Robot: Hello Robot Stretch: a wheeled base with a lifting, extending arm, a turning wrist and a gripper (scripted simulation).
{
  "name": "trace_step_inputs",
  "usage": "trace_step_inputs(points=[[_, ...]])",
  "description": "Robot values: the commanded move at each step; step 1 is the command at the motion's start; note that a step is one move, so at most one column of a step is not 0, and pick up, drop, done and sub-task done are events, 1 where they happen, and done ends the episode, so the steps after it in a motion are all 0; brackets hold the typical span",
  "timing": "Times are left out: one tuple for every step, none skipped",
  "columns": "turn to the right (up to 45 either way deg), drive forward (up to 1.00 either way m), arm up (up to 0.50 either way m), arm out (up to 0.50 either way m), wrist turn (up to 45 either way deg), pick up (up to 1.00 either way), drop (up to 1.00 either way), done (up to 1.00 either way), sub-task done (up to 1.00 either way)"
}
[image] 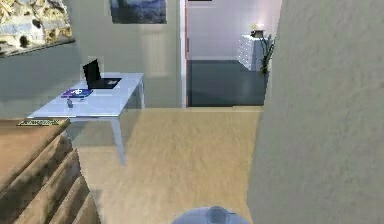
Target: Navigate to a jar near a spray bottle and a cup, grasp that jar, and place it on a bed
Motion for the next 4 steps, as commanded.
trace_step_inputs(points=[[0.0, 1.00, 0.00, 0.00, 0.0, 0.00, 0.00, 0.00, 0.00], [0.0, 0.35, 0.00, 0.00, 0.0, 0.00, 0.00, 0.00, 0.00], [18.0, 0.00, 0.00, 0.00, 0.0, 0.00, 0.00, 0.00, 0.00], [0.0, 1.00, 0.00, 0.00, 0.0, 0.00, 0.00, 0.00, 0.00]])
